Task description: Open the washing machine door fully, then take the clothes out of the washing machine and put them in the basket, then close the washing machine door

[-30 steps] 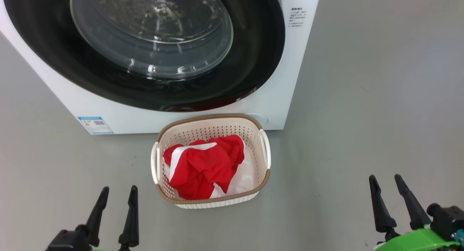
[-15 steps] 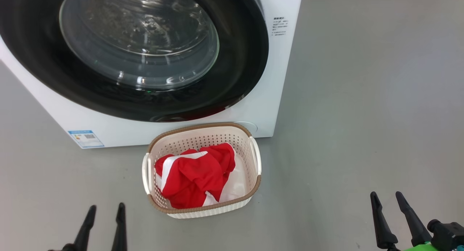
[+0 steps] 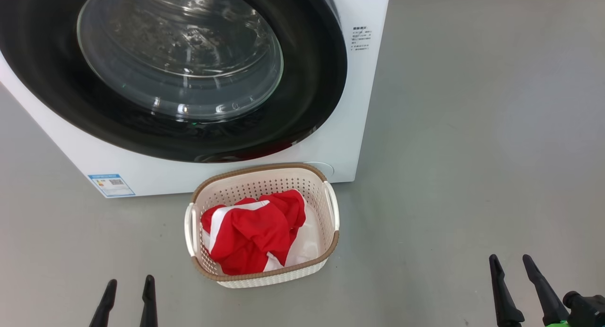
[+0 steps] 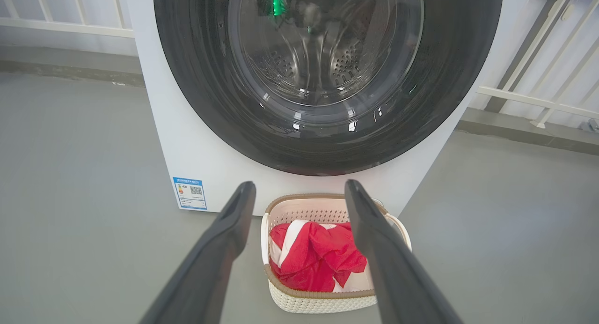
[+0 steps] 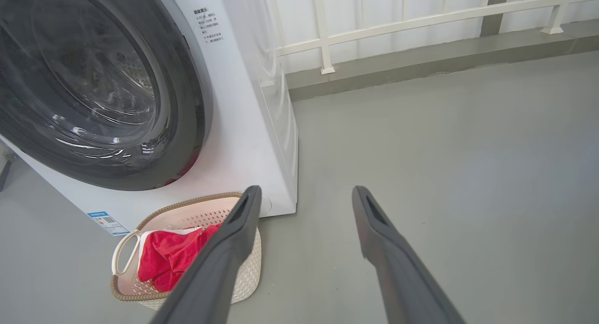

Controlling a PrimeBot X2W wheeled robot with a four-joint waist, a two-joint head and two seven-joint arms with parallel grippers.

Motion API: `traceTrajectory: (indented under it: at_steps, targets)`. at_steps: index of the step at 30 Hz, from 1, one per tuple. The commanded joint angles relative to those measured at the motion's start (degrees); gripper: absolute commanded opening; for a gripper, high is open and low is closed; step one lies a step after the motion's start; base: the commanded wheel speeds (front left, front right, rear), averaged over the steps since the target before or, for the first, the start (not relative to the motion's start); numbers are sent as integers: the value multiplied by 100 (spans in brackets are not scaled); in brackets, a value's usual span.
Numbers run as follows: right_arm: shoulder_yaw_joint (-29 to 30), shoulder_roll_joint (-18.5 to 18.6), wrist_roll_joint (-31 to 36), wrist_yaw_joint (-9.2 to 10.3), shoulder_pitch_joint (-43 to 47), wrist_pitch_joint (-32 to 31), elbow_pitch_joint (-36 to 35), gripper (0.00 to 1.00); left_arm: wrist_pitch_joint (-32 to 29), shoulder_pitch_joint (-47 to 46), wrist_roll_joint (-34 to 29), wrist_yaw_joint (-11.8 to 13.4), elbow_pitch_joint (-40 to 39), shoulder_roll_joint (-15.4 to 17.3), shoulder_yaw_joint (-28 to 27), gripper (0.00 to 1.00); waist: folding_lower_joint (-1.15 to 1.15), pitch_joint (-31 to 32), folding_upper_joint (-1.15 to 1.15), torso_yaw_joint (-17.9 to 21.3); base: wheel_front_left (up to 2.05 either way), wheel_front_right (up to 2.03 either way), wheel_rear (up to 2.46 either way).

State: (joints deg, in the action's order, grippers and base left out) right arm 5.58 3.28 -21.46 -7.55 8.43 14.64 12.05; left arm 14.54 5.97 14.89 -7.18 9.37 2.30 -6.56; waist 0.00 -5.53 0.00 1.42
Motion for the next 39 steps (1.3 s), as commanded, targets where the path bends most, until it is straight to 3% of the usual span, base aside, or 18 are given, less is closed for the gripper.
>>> traceTrajectory:
  at_steps: [1,13,14,22,26,29,39]
  targets:
    - [-72,77,34,6,-35,36,-152,100,46,-65,26,-31,-169,58,-187,100,0,-2,0,-4,0,0,0]
    - [-50,70,47,6,-24,36,-168,100,46,-59,120,-31,-147,58,-113,100,0,32,0,-13,0,0,0]
    - [76,-4,31,0,-1,0,-13,0,0,-1,91,0,-3,0,55,0,0,32,0,-13,0,0,0]
    - [60,-87,-135,0,-29,-45,275,0,-83,-20,269,8,288,-86,100,0,1,41,0,-14,0,0,0]
    - [54,-78,-371,0,-67,-107,268,0,-145,-50,521,7,290,-76,105,0,13,74,0,-20,0,0,0]
    - [47,-70,-605,1,-116,-168,273,0,-205,-93,772,6,305,-65,110,0,1,81,0,-24,0,0,0]
    - [33,-54,-1185,1,-241,-323,273,0,-357,-201,1394,2,332,-41,118,0,0,118,0,-34,0,0,0]
